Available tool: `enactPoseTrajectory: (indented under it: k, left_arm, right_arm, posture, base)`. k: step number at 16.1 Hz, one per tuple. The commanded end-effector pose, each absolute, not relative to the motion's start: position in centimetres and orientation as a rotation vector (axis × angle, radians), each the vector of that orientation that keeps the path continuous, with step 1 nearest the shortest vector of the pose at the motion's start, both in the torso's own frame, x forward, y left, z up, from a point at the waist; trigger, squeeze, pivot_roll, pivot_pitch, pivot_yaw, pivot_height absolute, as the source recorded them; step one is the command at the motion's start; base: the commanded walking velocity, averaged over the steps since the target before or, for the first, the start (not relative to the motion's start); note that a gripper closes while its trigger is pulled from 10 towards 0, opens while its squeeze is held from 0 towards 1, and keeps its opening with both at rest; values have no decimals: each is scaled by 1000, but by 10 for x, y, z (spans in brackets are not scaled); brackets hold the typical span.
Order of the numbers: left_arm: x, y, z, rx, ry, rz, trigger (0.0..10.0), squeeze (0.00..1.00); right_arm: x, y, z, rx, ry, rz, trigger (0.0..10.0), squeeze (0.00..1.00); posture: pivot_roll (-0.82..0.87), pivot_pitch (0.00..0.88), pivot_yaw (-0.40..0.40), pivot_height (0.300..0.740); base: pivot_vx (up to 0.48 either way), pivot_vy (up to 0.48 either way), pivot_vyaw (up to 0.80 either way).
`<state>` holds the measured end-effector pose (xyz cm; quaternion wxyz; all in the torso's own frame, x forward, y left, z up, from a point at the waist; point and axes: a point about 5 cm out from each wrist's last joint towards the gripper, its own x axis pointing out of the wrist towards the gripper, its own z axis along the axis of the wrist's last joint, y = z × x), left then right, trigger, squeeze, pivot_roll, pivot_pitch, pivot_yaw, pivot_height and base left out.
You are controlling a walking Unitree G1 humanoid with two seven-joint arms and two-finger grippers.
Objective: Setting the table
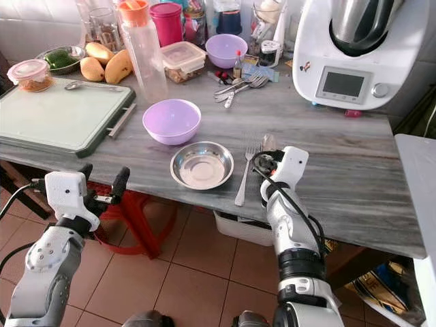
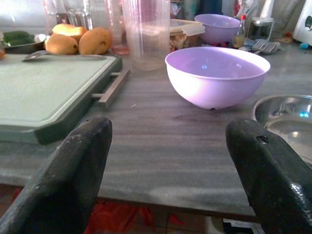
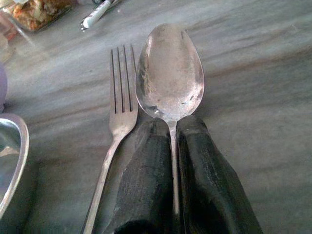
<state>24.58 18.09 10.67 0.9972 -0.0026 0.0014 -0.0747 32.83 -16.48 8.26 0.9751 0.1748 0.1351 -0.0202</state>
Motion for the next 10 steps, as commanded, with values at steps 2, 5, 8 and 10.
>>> enactPoseTrajectory:
  k: [2,5,8,10]
  left_arm:
    - [246,178,112,2,-10,-171,10000,0]
    - [247,178,112,2,-8,-173,10000,0]
    - [248,177,112,2,-7,-172,10000,0]
    - [248,176,112,1,-4,-171,10000,0]
  right_arm:
    - [326,-160,84,356,276,-30,10000,0]
    - [320,-162,79,349,298,-44,10000,0]
    - [318,-164,75,314,317,-60,10000,0]
    - [319,-169,76,306,315,-82,10000,0]
  posture:
    - [23,31,29,740]
    - [21,29,27,740]
    - [21,29,24,740]
    - [22,28,24,740]
  base:
    - [0,0,0]
    - [0,0,0]
    - [0,0,0]
    - [0,0,0]
